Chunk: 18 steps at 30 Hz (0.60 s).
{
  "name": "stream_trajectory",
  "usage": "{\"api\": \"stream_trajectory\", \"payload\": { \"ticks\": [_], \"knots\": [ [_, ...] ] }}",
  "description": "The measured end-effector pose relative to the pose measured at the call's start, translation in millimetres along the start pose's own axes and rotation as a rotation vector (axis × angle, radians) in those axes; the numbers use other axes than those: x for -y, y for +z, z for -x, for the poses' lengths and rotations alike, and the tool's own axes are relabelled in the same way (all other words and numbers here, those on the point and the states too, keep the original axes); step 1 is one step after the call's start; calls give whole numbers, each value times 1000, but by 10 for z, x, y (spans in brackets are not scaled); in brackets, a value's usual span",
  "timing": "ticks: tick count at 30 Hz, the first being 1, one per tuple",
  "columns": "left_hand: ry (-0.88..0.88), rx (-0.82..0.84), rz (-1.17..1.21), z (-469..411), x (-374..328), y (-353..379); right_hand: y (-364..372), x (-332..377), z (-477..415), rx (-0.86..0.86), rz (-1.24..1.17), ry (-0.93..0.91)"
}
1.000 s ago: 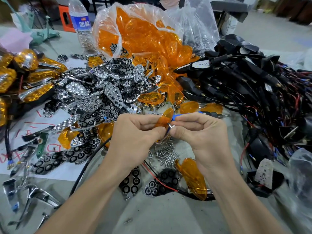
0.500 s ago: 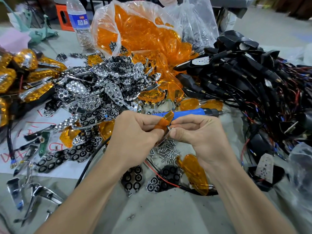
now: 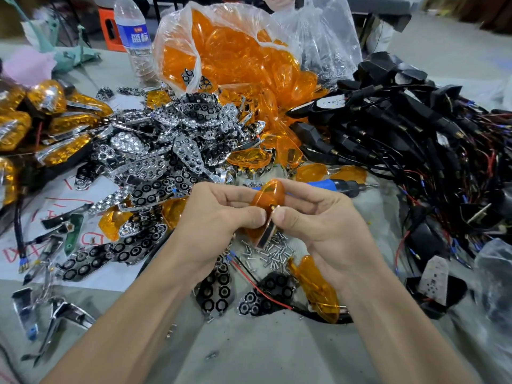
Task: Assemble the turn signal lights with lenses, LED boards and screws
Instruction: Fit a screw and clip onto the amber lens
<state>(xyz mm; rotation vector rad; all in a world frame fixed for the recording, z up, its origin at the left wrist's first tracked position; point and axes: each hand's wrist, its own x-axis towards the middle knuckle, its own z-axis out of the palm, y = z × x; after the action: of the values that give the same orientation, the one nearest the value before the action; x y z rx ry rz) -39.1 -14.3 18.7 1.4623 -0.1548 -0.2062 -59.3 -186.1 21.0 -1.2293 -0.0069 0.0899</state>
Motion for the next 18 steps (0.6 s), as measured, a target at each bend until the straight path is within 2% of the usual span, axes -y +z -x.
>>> {"api": "stream_trajectory", "payload": {
  "ticks": [9, 12, 18],
  "knots": [
    [116, -14, -201, 46, 70, 91, -40, -62, -25, -35, 11, 28],
    [111, -14, -111, 58, 63, 102, -38, -50, -35, -16, 12, 12],
    [68, 86, -28, 38, 19, 60, -96, -4, -28, 49, -31, 19]
  ]
}}
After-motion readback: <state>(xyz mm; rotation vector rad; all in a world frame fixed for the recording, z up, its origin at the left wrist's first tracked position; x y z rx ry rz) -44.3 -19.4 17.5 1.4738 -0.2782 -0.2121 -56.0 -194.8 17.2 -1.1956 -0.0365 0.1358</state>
